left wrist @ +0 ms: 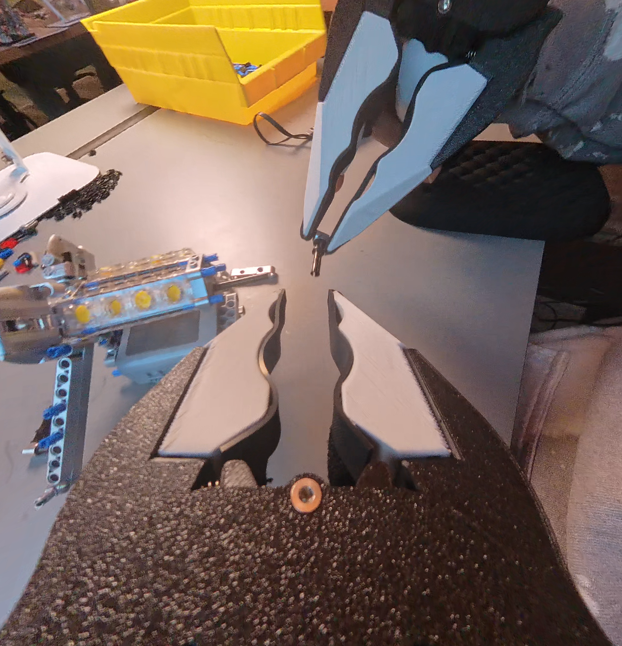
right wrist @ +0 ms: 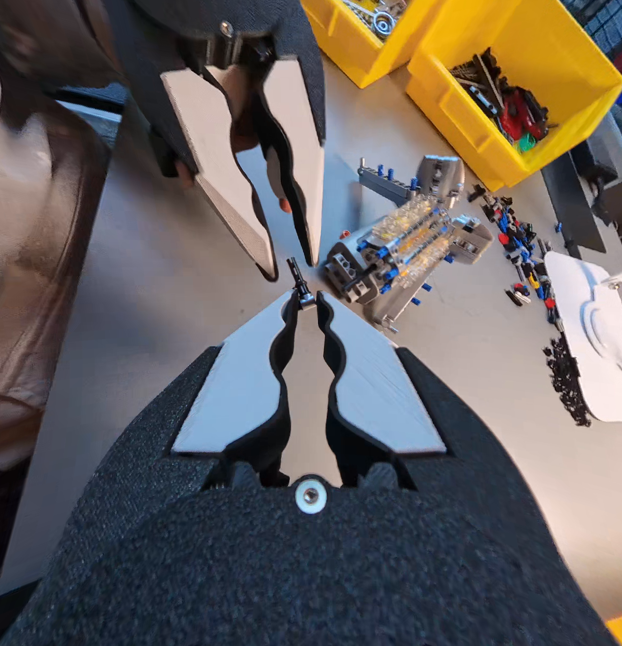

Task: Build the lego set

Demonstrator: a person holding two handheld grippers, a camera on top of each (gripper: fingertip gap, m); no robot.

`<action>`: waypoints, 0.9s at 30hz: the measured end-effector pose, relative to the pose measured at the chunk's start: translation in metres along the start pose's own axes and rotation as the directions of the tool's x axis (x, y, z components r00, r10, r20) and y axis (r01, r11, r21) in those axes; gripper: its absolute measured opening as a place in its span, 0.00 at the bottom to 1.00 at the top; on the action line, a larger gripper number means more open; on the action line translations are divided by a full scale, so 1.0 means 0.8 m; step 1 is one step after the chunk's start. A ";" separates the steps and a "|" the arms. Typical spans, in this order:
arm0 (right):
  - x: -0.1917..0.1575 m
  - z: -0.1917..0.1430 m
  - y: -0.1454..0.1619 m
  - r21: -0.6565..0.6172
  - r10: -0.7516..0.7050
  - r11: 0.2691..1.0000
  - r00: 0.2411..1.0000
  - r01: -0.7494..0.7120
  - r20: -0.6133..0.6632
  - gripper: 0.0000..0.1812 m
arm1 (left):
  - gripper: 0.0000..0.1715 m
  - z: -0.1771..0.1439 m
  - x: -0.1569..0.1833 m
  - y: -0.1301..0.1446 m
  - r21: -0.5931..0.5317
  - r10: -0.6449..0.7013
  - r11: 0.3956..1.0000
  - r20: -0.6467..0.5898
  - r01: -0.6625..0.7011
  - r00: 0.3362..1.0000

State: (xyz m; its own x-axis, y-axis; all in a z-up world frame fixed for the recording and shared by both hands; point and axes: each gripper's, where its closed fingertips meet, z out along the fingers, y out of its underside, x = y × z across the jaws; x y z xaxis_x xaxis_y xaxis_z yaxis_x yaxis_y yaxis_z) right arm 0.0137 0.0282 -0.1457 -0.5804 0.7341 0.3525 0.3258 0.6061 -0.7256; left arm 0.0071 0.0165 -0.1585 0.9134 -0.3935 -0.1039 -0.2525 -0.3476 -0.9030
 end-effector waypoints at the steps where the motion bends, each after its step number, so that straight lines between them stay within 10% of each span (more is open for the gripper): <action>1: -0.005 0.001 -0.002 -0.009 -0.019 1.000 1.000 0.019 0.003 0.05 | 0.12 0.003 0.006 -0.002 -0.003 0.022 1.000 -0.014 -0.022 1.000; 11: -0.018 -0.003 -0.026 0.062 -0.028 0.998 1.000 0.027 0.004 0.05 | 0.01 -0.008 0.023 -0.011 0.023 0.058 0.998 -0.037 -0.058 0.998; 27: -0.004 -0.023 -0.061 0.360 0.544 0.735 0.817 -0.575 0.192 0.06 | 0.01 -0.031 0.015 -0.054 0.306 -0.006 0.952 0.012 0.002 1.000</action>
State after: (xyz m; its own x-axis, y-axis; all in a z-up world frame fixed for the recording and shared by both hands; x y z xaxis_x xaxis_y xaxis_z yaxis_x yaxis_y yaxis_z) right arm 0.0135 0.0017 -0.1007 -0.4401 0.8704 -0.2207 0.3041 -0.0868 -0.9487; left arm 0.0212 0.0054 -0.1105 0.9186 -0.3815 -0.1033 -0.1405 -0.0710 -0.9875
